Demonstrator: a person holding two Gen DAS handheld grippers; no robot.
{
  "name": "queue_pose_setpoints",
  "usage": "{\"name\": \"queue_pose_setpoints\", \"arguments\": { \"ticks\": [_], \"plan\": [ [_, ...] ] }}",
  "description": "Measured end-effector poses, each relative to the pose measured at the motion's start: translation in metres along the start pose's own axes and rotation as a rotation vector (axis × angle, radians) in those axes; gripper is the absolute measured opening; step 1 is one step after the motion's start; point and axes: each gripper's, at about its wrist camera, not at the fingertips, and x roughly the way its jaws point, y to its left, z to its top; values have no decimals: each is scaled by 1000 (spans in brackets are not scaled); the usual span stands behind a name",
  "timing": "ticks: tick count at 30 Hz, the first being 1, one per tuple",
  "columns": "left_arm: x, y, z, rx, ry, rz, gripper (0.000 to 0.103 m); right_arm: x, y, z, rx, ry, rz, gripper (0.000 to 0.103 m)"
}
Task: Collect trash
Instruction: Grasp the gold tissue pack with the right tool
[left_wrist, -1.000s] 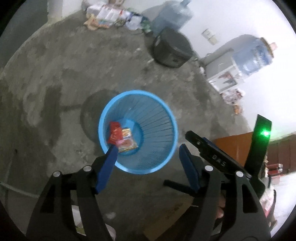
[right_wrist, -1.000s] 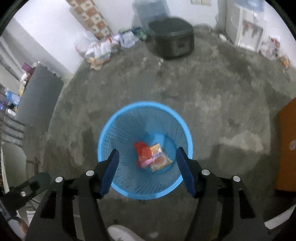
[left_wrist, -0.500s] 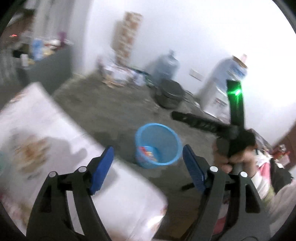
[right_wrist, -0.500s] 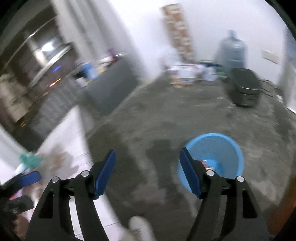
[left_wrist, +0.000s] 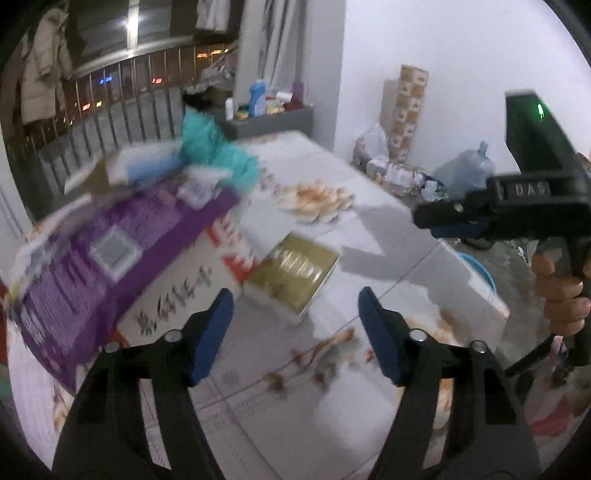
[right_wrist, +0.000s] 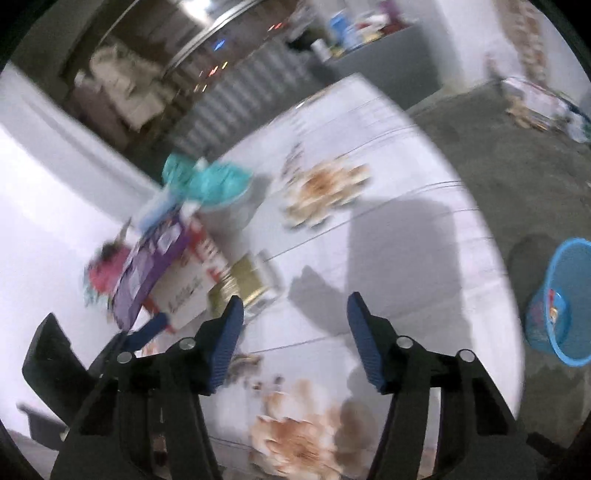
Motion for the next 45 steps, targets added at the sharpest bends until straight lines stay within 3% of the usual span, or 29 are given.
{"name": "queue_pose_setpoints", "arguments": {
  "ticks": [5, 9, 13, 17, 24, 30, 34, 40, 45],
  "plan": [
    [16, 27, -11, -133, 51, -78, 44, 41, 22, 19, -44, 55, -11, 51],
    [29, 36, -17, -193, 69, -137, 32, 78, 19, 36, 14, 119, 36, 39],
    [44, 41, -17, -239, 87, -210, 23, 94, 17, 31, 65, 204, 101, 31],
    [53, 45, -18, -259, 83, -227, 23, 82, 19, 18, 55, 240, 107, 30],
    [47, 45, -22, -265, 67, -226, 22, 47, 13, -27, 108, 343, 225, 30],
    [32, 45, -25, -237, 70, -216, 22, 23, 9, -4, 51, 175, 138, 30],
    [34, 37, -26, -205, 93, -195, 22, 49, 13, 22, 23, 118, 85, 31],
    [38, 31, -30, -179, 117, -169, 18, 81, 8, 8, 25, 284, 130, 31],
    [46, 39, -32, -225, 127, -211, 12, 68, 5, -7, 13, 318, 153, 35]
  ]
}}
